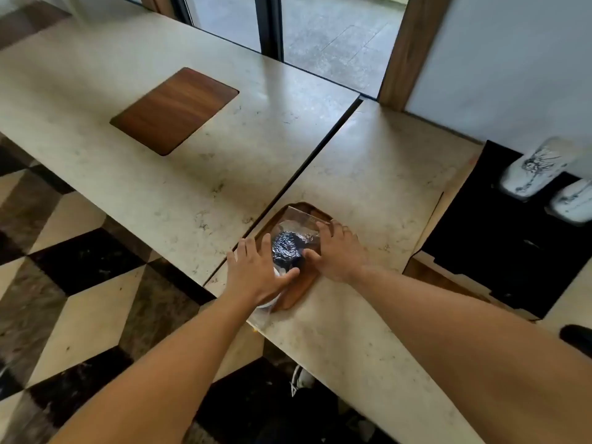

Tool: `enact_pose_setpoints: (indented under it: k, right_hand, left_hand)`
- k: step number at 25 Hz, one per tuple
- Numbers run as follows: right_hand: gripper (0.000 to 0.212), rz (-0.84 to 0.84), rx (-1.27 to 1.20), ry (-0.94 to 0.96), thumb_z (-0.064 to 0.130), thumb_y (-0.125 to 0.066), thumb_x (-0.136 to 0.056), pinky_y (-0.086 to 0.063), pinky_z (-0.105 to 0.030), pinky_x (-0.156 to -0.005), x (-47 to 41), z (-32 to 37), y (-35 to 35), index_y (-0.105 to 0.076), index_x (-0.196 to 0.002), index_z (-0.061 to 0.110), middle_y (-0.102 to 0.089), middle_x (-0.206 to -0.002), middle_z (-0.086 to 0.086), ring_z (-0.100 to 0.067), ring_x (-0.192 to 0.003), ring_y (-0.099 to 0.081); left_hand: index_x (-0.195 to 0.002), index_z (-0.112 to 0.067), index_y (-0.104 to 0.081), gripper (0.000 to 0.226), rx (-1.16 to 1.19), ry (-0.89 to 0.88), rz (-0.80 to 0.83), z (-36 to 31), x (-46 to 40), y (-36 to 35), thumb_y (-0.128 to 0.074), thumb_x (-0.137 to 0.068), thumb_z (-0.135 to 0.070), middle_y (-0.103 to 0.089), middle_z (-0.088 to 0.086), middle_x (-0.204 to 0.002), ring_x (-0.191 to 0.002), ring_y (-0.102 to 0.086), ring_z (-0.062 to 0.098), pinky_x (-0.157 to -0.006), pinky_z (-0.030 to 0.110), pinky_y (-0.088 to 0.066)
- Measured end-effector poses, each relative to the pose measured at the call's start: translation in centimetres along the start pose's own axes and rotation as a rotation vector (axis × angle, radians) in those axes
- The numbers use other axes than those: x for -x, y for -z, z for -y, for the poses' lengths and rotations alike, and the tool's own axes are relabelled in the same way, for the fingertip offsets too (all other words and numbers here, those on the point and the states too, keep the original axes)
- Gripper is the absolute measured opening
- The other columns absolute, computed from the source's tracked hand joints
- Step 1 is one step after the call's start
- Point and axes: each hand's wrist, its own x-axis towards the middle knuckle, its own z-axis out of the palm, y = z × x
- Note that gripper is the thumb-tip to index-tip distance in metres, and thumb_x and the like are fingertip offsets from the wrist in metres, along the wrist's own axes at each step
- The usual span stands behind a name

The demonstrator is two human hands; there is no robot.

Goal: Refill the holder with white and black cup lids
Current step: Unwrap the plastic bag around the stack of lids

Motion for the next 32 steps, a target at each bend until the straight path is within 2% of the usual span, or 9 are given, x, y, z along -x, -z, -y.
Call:
enact_pose_setpoints:
  k: [5,8,10,15,20,27,32]
  right_hand:
    - [0.061,-0.075,-0.015,-0.021,0.039,-0.042,-0.105,-0.026,-0.049,-0.121,-2.4,0.7,-0.3,-0.027,-0.158,0.012,-0.031,-0.161,-0.020,-0.039,-0.147,-0.031]
    - [0.053,-0.105,-0.006,-0.030,0.019,-0.044,-0.102,-0.035,-0.046,-0.114,-3.9,0.7,0.4,-0.035,-0.153,0.007,-0.041,-0.151,-0.019,-0.039,-0.136,-0.042]
    - [0.053,-0.093,-0.037,-0.057,0.013,-0.048,-0.098,-0.040,-0.046,-0.109,-5.0,0.5,0.8,-0.038,-0.150,0.007,-0.044,-0.147,-0.019,-0.040,-0.132,-0.044]
    - [0.042,-0.067,-0.040,-0.132,0.016,-0.047,-0.101,-0.042,-0.048,-0.102,-6.8,0.1,0.3,-0.047,-0.142,0.009,-0.051,-0.139,-0.017,-0.038,-0.127,-0.051]
    - [0.032,-0.059,-0.156,-0.167,0.014,-0.047,-0.102,-0.042,-0.046,-0.105,-7.1,-0.7,-0.5,-0.055,-0.133,0.011,-0.056,-0.133,-0.014,-0.036,-0.123,-0.055]
    - [0.026,-0.115,-0.322,-0.229,0.007,-0.054,-0.099,-0.053,-0.046,-0.099,-5.9,-1.2,0.0,-0.061,-0.123,0.012,-0.062,-0.124,-0.011,-0.032,-0.111,-0.062]
    - [0.030,-0.173,-0.450,-0.283,-0.004,-0.054,-0.094,-0.056,-0.044,-0.095,-4.1,-3.3,0.6,-0.064,-0.120,0.009,-0.066,-0.120,-0.012,-0.029,-0.107,-0.064]
  left_hand:
    - [-0.158,-0.016,-0.008,0.118,-0.017,0.010,0.006,0.3,-0.2,-2.5,-0.036,-0.072,-0.092,-0.025,0.022,-0.159,-0.145,-0.025,0.038,-0.115,0.057,-0.025]
    - [-0.157,-0.014,-0.008,0.120,-0.031,-0.001,-0.021,0.2,-0.2,-3.4,-0.046,-0.071,-0.088,-0.031,0.022,-0.157,-0.142,-0.031,0.037,-0.113,0.054,-0.030]
    - [-0.157,-0.013,-0.011,0.117,-0.027,-0.015,-0.057,0.2,-0.3,-3.8,-0.051,-0.072,-0.082,-0.037,0.021,-0.153,-0.138,-0.037,0.037,-0.109,0.053,-0.035]
    - [-0.153,-0.012,-0.022,0.102,-0.011,-0.067,-0.116,0.6,-0.7,-3.7,-0.055,-0.076,-0.068,-0.050,0.016,-0.135,-0.121,-0.049,0.033,-0.095,0.048,-0.044]
    - [-0.152,-0.012,-0.025,0.092,-0.010,-0.088,-0.117,0.7,-0.9,-3.7,-0.057,-0.080,-0.060,-0.053,0.015,-0.126,-0.112,-0.051,0.031,-0.087,0.045,-0.046]
    - [-0.151,-0.012,-0.027,0.089,-0.013,-0.142,-0.095,0.9,-1.2,-3.2,-0.061,-0.082,-0.056,-0.051,0.014,-0.124,-0.112,-0.050,0.031,-0.090,0.046,-0.046]
    - [-0.151,-0.013,-0.027,0.085,-0.024,-0.235,-0.101,0.0,-1.2,-2.2,-0.057,-0.085,-0.057,-0.052,0.014,-0.123,-0.108,-0.051,0.030,-0.087,0.044,-0.046]
